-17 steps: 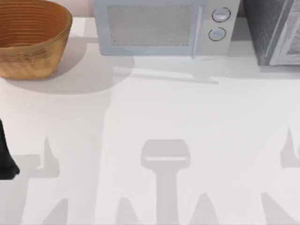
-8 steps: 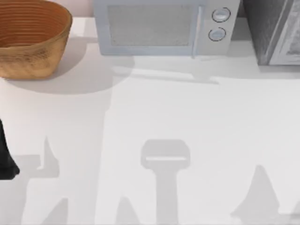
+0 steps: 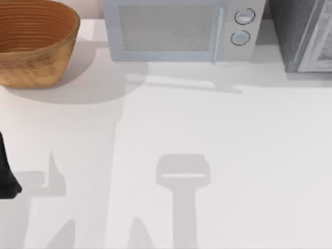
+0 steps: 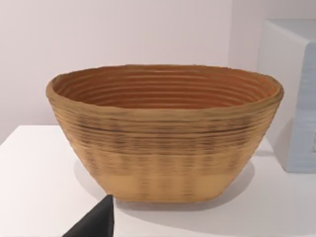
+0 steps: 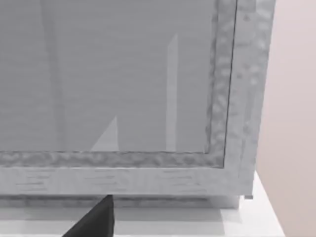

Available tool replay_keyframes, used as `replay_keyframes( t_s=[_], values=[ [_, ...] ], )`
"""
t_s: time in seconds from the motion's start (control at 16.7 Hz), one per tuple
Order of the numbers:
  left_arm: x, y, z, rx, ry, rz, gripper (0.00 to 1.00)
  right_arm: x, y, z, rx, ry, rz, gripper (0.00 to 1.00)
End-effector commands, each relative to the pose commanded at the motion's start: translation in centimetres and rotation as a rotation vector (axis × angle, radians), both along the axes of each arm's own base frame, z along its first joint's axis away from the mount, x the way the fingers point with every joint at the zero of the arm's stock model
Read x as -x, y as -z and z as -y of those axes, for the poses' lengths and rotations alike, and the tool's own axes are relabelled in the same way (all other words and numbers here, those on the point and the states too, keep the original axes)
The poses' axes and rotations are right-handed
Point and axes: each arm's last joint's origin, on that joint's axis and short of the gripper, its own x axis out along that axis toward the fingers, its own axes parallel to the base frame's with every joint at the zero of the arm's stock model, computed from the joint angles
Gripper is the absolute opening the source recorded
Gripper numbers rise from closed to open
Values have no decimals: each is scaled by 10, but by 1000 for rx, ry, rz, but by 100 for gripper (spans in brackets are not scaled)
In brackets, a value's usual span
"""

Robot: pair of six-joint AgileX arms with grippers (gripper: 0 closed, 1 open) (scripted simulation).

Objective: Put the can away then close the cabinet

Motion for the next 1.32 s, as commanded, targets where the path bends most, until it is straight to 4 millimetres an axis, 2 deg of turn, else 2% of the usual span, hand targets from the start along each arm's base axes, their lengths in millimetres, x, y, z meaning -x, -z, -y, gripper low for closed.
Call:
replay_keyframes(
  t_s=[0.48,0.72,0.84,0.96,1.14,1.32],
  values=[
    [0,0,0,0,0,0,100,0,1,4,-4,-3,-2,100],
    [0,0,0,0,0,0,100,-12,-25,28,3,-6,1,100],
    [0,0,0,0,0,0,100,-20,-50,45,2,-5,0,100],
    [0,0,0,0,0,0,100,-27,-82,61,-4,-2,-4,100],
    [0,0,0,0,0,0,100,-33,-144,75,-16,3,-12,100],
    [0,0,0,0,0,0,100,-31,-212,72,-27,6,-19,100]
  ],
)
